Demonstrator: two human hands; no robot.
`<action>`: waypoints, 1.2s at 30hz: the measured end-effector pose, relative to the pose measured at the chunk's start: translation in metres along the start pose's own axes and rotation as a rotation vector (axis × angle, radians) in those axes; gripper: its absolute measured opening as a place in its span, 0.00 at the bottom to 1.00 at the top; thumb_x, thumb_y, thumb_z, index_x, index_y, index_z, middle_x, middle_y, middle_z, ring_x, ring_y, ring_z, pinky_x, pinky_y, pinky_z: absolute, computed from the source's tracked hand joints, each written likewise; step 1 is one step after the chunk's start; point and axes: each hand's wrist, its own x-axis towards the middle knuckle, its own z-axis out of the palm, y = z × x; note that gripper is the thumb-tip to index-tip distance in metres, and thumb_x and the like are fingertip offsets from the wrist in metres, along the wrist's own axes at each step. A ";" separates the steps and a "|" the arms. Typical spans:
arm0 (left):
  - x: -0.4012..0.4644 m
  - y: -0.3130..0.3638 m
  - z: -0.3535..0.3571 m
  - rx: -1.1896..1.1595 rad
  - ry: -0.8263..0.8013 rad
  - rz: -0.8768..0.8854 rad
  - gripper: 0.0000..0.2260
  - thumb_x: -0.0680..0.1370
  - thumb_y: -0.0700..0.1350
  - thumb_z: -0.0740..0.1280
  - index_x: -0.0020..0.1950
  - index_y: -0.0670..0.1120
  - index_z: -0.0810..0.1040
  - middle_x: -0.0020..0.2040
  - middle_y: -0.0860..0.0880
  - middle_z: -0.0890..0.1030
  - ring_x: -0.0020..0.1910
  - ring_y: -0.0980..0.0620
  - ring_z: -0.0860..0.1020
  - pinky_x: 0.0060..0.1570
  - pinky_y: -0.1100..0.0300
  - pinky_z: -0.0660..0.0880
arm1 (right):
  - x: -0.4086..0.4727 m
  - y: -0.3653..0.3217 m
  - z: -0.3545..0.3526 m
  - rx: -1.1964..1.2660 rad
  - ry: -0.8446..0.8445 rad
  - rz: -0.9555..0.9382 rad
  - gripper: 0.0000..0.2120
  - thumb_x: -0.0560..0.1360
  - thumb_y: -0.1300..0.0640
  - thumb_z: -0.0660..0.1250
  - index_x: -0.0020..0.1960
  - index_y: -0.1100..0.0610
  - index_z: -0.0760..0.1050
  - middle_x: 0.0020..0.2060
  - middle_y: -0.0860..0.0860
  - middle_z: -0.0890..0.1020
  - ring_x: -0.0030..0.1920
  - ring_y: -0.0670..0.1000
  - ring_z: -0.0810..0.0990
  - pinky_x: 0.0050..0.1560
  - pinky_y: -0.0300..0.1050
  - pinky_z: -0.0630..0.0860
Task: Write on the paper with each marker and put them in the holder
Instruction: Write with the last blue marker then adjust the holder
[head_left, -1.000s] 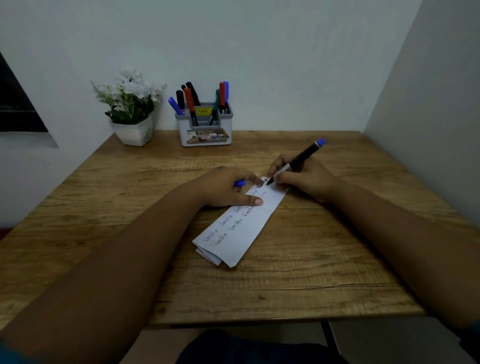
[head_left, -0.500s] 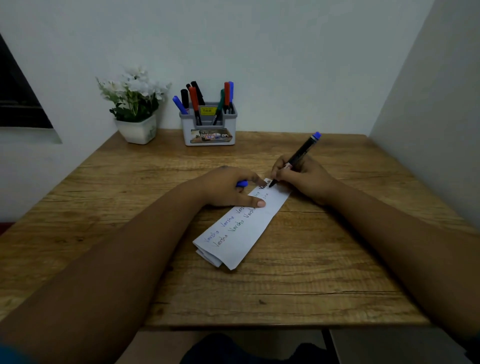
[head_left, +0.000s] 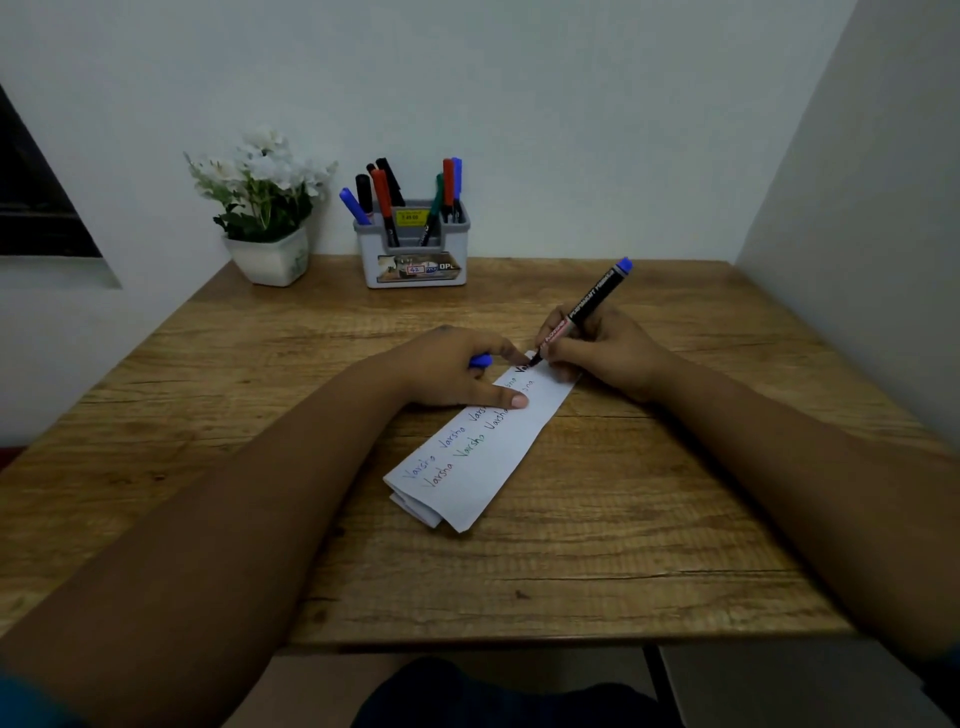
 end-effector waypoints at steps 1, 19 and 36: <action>0.000 0.000 0.000 0.001 -0.002 0.000 0.24 0.70 0.65 0.69 0.65 0.63 0.72 0.34 0.60 0.68 0.35 0.62 0.68 0.36 0.63 0.63 | 0.000 0.000 0.001 -0.010 0.010 0.001 0.03 0.75 0.63 0.68 0.43 0.58 0.79 0.39 0.56 0.83 0.36 0.47 0.81 0.39 0.41 0.78; 0.001 -0.001 0.000 0.003 -0.009 0.003 0.26 0.71 0.65 0.69 0.67 0.61 0.72 0.35 0.61 0.67 0.35 0.61 0.68 0.35 0.63 0.62 | -0.003 -0.001 0.001 -0.065 -0.020 -0.081 0.04 0.73 0.66 0.70 0.43 0.59 0.81 0.40 0.50 0.84 0.43 0.44 0.82 0.42 0.32 0.76; 0.000 0.001 0.000 0.011 -0.017 -0.001 0.26 0.71 0.65 0.69 0.67 0.61 0.72 0.35 0.61 0.67 0.35 0.61 0.68 0.35 0.63 0.62 | -0.001 0.000 -0.001 -0.158 -0.056 -0.079 0.06 0.72 0.64 0.70 0.42 0.54 0.81 0.40 0.48 0.85 0.45 0.44 0.82 0.46 0.36 0.78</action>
